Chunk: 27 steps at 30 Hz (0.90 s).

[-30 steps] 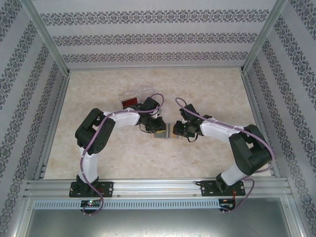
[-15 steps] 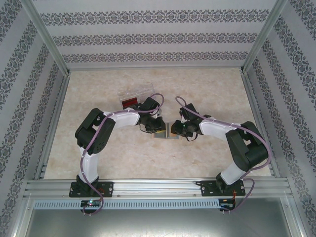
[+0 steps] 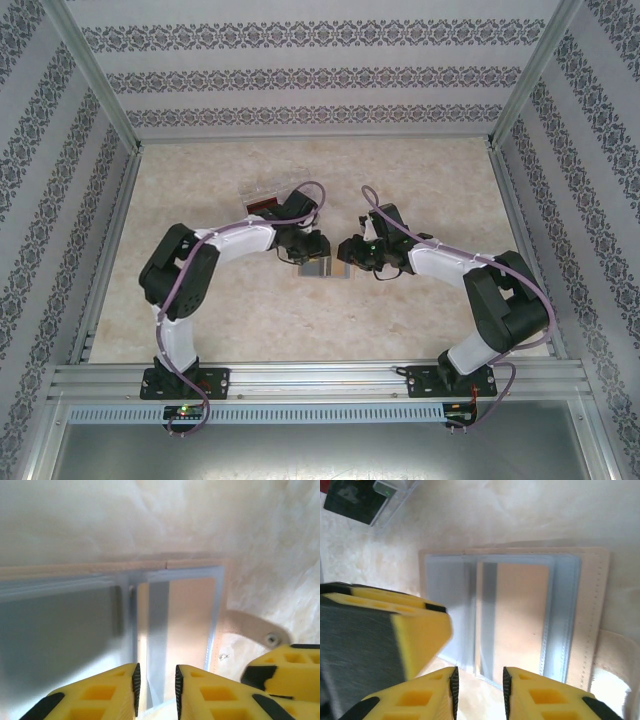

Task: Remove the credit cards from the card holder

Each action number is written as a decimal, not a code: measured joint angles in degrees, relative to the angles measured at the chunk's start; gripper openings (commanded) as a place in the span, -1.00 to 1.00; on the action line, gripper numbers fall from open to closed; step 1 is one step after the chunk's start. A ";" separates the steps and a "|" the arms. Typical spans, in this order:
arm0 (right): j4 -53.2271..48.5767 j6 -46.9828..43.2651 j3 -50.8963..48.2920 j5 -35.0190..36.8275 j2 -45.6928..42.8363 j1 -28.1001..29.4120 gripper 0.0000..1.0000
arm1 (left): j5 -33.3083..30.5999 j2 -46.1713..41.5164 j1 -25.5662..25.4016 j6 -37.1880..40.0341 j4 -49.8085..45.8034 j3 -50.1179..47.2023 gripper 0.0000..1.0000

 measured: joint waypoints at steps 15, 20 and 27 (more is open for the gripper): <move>-2.03 1.49 2.82 5.73 4.83 2.47 -0.26 | -2.58 -5.29 4.15 1.25 -1.46 -5.49 -0.52; -4.24 1.46 2.82 8.90 4.83 2.47 -0.24 | -2.12 -2.43 4.15 1.68 -1.55 -5.49 -0.56; -4.70 1.46 3.06 9.35 6.27 2.47 -0.24 | -1.84 -1.27 4.15 2.14 -1.55 -5.64 -0.59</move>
